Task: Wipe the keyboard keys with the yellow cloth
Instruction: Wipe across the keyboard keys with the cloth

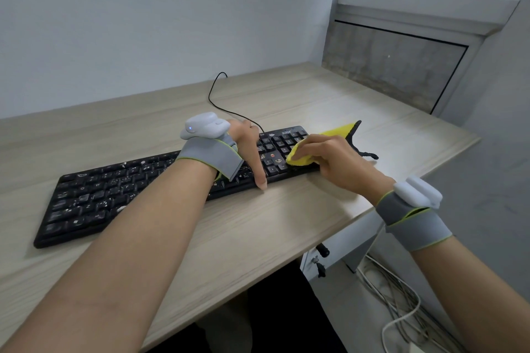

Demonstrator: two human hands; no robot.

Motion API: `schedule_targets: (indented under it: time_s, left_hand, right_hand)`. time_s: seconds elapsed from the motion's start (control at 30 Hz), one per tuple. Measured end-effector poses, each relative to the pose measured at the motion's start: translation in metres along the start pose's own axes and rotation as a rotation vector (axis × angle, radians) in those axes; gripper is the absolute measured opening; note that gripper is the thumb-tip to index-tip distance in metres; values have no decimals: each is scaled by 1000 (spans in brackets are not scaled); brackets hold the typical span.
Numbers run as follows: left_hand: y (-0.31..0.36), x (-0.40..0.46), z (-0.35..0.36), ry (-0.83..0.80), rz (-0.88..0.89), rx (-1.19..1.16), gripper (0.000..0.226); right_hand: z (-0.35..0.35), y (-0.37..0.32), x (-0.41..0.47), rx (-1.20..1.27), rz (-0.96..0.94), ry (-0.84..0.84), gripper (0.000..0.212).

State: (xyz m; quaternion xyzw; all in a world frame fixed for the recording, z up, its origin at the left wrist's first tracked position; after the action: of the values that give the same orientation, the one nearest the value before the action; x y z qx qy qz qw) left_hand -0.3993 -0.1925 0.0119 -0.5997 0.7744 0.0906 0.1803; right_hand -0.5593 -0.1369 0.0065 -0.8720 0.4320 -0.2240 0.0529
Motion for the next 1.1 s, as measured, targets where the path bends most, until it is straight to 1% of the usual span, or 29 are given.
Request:
schedule_targets:
  time_s: [0.23, 0.4, 0.5, 0.6, 0.77, 0.83, 0.97, 1.1]
  left_hand:
    - [0, 2, 1, 13, -2, -8, 94]
    - [1, 2, 1, 20, -9, 24, 94]
    - [1, 2, 1, 23, -13, 40, 97]
    - [0, 1, 1, 22, -18, 34, 106]
    - [0, -2, 0, 21, -24, 26, 105]
    - [-1, -2, 0, 23, -26, 25, 110]
    - [-6, -3, 4, 47, -28, -8, 127]
    - [-14, -9, 7, 23, -31, -60, 142]
  right_hand:
    - [-2, -5, -22, 6, -45, 54, 46]
    - [3, -16, -25, -51, -109, 36, 46]
    - [0, -13, -25, -61, -100, 26, 47]
    - [-7, -3, -26, -62, -49, 54, 44]
    - [-3, -7, -21, -40, -37, 86, 46]
    - [2, -12, -18, -35, -51, 72, 45]
    - [2, -10, -15, -14, -32, 61, 46]
    - [1, -9, -13, 0, -18, 41, 47]
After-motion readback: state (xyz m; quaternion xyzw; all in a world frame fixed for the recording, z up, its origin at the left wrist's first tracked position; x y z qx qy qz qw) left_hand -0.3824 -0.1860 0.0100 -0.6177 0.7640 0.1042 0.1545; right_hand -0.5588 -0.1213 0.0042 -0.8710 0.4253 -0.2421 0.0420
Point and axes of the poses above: each hand's wrist, its own x-axis towards the middle knuckle, its own z-axis out of the palm, y = z × x, the point moved 5 cm from there along x, towards the middle knuckle, and after that the axes turned 1 degree about -x, right-handed, at the moved point
